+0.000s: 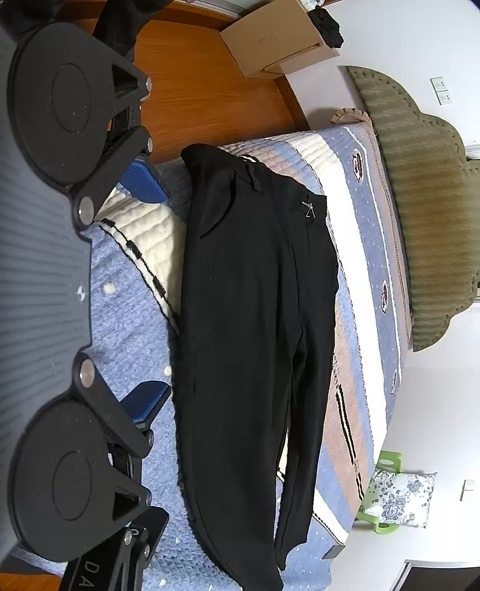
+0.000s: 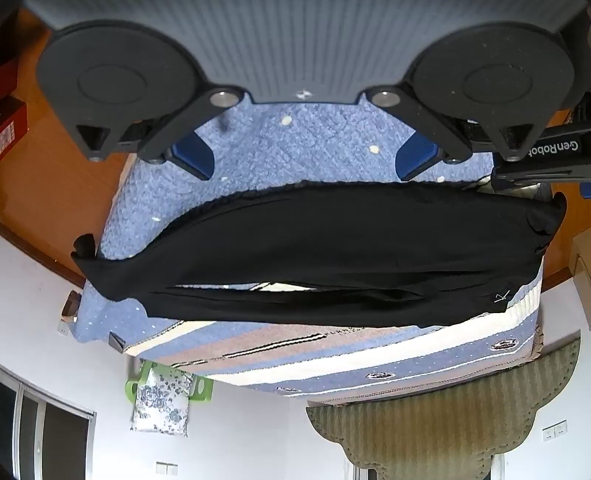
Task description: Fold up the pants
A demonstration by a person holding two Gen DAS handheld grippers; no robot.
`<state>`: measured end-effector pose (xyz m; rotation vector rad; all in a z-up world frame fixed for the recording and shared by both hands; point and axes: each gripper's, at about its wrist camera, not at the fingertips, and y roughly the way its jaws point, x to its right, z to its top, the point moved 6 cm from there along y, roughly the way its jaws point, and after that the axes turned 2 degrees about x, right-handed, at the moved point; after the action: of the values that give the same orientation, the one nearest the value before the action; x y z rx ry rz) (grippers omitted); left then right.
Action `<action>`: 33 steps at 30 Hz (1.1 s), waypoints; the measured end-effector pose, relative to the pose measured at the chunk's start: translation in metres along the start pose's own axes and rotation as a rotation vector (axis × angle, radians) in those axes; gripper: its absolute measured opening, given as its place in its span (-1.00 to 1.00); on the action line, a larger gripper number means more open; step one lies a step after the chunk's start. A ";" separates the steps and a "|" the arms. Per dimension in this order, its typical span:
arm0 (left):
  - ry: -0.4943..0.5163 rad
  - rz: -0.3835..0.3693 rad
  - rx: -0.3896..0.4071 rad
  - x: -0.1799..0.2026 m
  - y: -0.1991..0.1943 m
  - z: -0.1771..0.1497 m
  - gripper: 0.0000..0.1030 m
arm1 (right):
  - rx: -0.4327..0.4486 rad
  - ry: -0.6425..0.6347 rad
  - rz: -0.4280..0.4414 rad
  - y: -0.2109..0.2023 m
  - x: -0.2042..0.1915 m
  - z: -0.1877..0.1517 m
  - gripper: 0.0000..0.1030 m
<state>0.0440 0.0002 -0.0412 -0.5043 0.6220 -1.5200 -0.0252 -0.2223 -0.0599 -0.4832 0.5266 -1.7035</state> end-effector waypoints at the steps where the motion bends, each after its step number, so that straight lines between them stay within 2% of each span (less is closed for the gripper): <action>1: -0.001 0.000 0.001 0.000 0.000 0.000 1.00 | -0.027 0.030 0.023 0.002 0.001 0.000 1.00; 33: -0.012 -0.007 0.003 -0.001 -0.005 -0.002 1.00 | -0.060 0.032 0.013 0.011 0.005 -0.004 1.00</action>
<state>0.0390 0.0015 -0.0389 -0.5134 0.6095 -1.5235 -0.0191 -0.2290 -0.0695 -0.4949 0.6048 -1.6888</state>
